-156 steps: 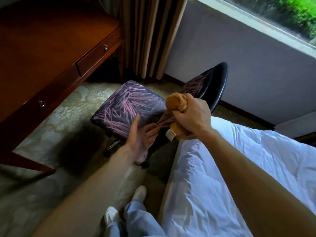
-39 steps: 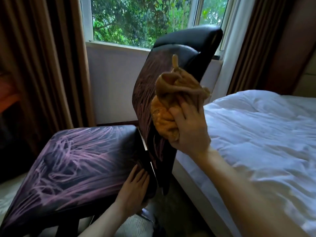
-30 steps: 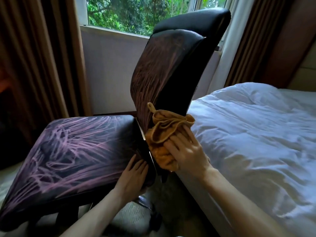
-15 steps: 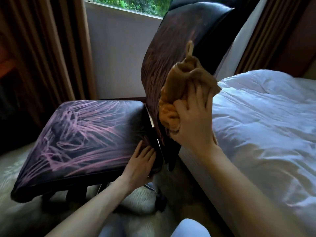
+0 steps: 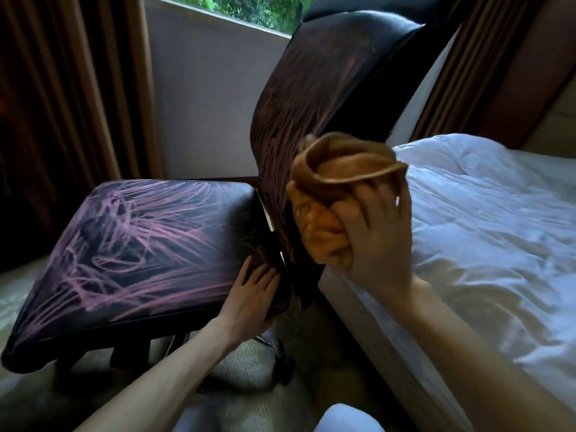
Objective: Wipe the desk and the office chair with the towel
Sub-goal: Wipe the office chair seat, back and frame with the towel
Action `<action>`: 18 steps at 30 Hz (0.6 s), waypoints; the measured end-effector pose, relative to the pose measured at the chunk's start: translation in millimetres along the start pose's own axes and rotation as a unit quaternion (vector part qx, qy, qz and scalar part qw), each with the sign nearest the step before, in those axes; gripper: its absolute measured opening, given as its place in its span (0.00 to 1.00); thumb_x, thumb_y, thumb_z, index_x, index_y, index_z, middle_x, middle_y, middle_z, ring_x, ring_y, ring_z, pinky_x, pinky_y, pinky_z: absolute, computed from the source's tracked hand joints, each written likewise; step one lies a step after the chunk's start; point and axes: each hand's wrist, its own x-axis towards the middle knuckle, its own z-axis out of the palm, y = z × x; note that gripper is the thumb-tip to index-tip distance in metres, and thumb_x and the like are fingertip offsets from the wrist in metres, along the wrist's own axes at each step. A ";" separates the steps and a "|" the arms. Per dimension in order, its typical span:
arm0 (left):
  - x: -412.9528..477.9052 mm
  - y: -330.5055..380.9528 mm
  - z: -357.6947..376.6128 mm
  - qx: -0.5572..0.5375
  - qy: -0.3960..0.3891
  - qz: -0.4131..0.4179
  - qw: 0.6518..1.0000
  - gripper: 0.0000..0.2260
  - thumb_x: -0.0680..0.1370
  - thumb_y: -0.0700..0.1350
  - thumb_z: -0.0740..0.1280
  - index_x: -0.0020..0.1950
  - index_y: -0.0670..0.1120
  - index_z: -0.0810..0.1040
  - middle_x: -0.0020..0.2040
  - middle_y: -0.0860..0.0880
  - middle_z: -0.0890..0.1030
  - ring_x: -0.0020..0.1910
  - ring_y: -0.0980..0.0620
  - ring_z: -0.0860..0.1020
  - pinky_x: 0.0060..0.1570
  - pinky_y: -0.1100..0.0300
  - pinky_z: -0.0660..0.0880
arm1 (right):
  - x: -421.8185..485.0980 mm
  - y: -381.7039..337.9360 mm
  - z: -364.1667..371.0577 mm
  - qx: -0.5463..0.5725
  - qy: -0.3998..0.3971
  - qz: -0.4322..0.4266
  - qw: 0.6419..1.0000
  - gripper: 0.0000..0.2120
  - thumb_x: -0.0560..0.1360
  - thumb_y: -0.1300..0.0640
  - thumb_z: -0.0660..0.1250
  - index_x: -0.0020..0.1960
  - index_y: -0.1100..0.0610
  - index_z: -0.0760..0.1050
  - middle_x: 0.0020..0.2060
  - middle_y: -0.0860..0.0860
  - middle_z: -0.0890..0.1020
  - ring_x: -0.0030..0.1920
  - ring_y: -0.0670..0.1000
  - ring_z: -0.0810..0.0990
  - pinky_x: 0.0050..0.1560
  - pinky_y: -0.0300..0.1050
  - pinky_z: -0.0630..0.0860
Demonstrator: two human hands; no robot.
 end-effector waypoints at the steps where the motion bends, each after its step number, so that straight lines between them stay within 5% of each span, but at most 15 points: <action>1: -2.6 0.5 0.9 -0.004 0.010 0.001 1.000 0.39 0.62 0.60 0.77 0.70 0.43 0.80 0.68 0.44 0.81 0.69 0.42 0.78 0.75 0.33 0.61 | 19.2 5.6 -2.2 -0.015 0.034 0.005 0.999 0.12 0.80 0.52 0.66 0.58 0.59 0.74 0.65 0.64 0.76 0.68 0.66 0.73 0.78 0.70 0.56; 3: -4.8 0.0 3.8 -0.024 0.013 0.007 1.000 0.41 0.59 0.60 0.79 0.68 0.43 0.82 0.66 0.45 0.82 0.67 0.43 0.80 0.71 0.33 0.68 | 49.3 16.7 -1.1 -0.052 0.051 0.025 0.997 0.16 0.81 0.49 0.64 0.60 0.60 0.75 0.68 0.68 0.75 0.73 0.68 0.68 0.78 0.70 0.53; 6: -5.9 -1.8 8.4 -0.044 0.018 0.006 0.999 0.42 0.56 0.60 0.80 0.67 0.43 0.82 0.65 0.45 0.83 0.66 0.42 0.80 0.68 0.33 0.71 | 61.1 18.1 11.4 -0.092 -0.064 0.069 0.991 0.22 0.74 0.48 0.69 0.62 0.61 0.79 0.73 0.71 0.69 0.76 0.72 0.63 0.76 0.75 0.53; 10: -3.5 2.8 13.5 -0.030 0.022 -0.007 0.999 0.39 0.61 0.59 0.78 0.69 0.43 0.81 0.67 0.46 0.82 0.69 0.41 0.78 0.74 0.35 0.64 | 17.0 -6.4 38.1 -0.061 -0.161 0.095 0.980 0.25 0.69 0.49 0.75 0.61 0.62 0.80 0.73 0.71 0.70 0.76 0.73 0.64 0.76 0.76 0.54; 13: 2.5 1.0 13.3 -0.056 0.041 -0.021 0.997 0.37 0.72 0.58 0.71 0.79 0.46 0.69 0.77 0.47 0.72 0.79 0.41 0.66 0.79 0.34 0.51 | -40.6 -31.5 54.2 -0.041 -0.251 0.013 0.967 0.19 0.75 0.52 0.68 0.62 0.60 0.80 0.68 0.67 0.77 0.73 0.71 0.71 0.73 0.76 0.61; 16: 3.7 -0.1 13.0 -0.053 0.039 -0.002 0.998 0.36 0.68 0.58 0.76 0.74 0.49 0.76 0.71 0.48 0.79 0.75 0.41 0.72 0.76 0.33 0.61 | -99.1 -47.2 56.6 -0.025 -0.402 -0.088 0.911 0.25 0.69 0.50 0.68 0.65 0.57 0.79 0.67 0.57 0.80 0.72 0.62 0.73 0.76 0.68 0.63; 18: 4.8 -0.4 16.3 -0.052 0.034 0.008 0.998 0.34 0.71 0.58 0.73 0.75 0.47 0.75 0.71 0.48 0.79 0.76 0.42 0.71 0.78 0.34 0.57 | -120.6 -45.3 55.1 0.011 -0.406 -0.077 0.910 0.27 0.71 0.50 0.66 0.68 0.56 0.78 0.69 0.54 0.79 0.74 0.57 0.73 0.82 0.60 0.56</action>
